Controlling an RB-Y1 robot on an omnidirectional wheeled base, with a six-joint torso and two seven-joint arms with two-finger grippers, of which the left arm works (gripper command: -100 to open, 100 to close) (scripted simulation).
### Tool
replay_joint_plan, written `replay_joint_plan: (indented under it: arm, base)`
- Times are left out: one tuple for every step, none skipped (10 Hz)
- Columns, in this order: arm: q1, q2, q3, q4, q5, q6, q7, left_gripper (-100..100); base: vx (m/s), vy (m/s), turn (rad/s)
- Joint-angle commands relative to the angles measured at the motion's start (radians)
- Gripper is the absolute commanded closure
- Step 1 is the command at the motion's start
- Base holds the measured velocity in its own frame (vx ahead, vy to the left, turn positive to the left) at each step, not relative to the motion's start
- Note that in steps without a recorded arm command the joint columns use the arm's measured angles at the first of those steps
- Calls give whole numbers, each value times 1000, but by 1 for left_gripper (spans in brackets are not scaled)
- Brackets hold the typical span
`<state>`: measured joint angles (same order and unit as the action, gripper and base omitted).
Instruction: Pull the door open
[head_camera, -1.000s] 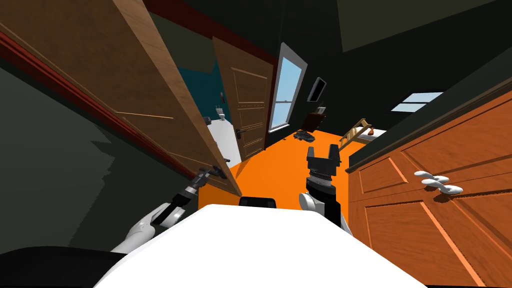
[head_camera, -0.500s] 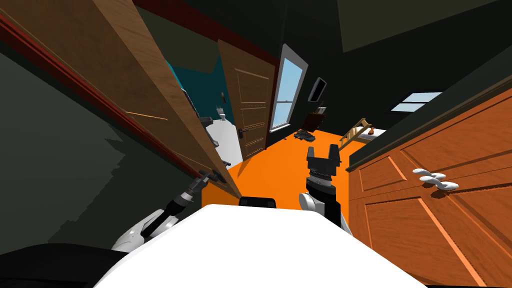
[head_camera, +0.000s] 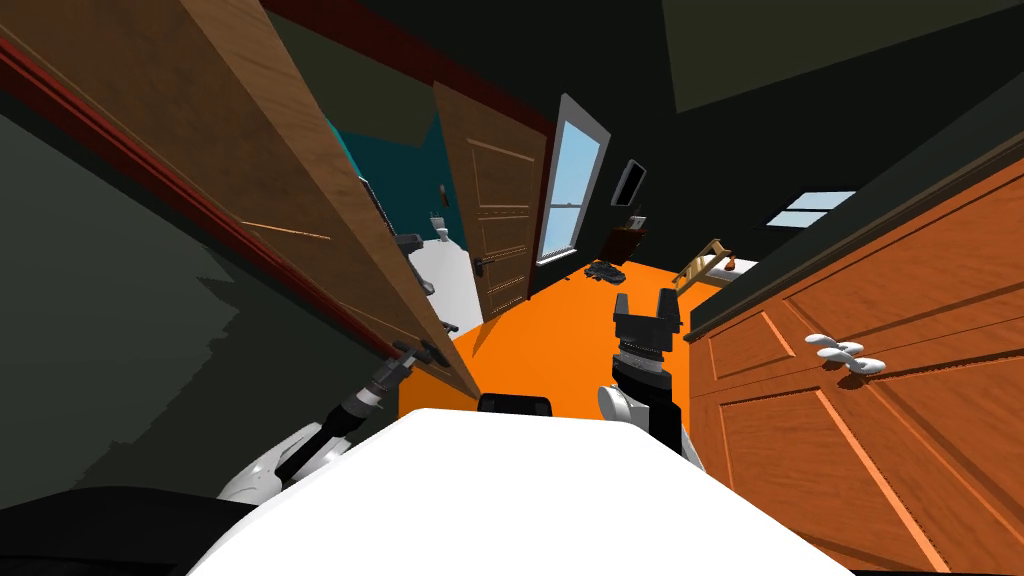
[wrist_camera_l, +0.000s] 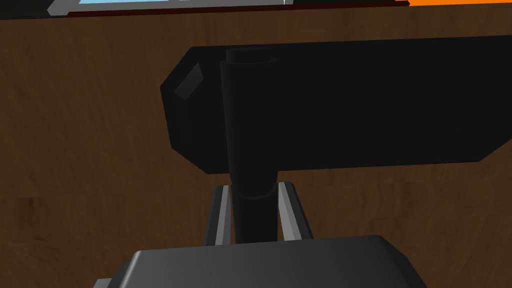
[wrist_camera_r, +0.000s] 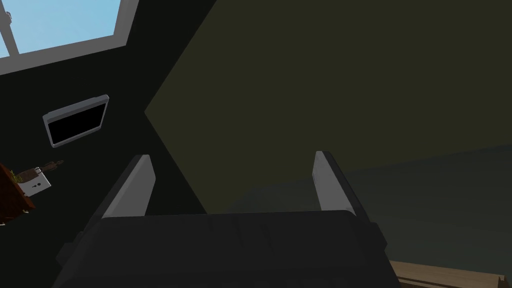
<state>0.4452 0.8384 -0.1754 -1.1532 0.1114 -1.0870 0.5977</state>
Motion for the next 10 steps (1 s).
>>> replay_joint_plan:
  arm:
    - [0, -10, -11, 1, -9, -28, -1, 100]
    - [-2, -14, -13, 9, -13, -43, -1, 100]
    - [-3, -15, -14, 14, -15, -51, -2, 100]
    - [-4, -18, -16, 20, -17, -64, -2, 100]
    - [-5, -21, -17, 28, -20, -77, -2, 100]
    - [-6, -22, -18, 31, -22, -82, -3, 100]
    - [-7, -25, -19, 36, -24, -92, -3, 100]
    - [-8, -28, -21, 44, -27, -107, -4, 100]
    - [-8, -30, -22, 50, -29, -118, -4, 100]
    - [-9, -32, -23, 56, -32, -129, -4, 100]
  base:
    - [66, -140, -30]
    - [87, -120, -39]
    - [76, -103, -31]
    - [61, -98, -30]
    - [59, -87, -44]
    - [56, -71, -31]
    - [47, -59, -22]
    - [51, -81, -33]
    - [59, -86, -25]
    - [67, -57, -22]
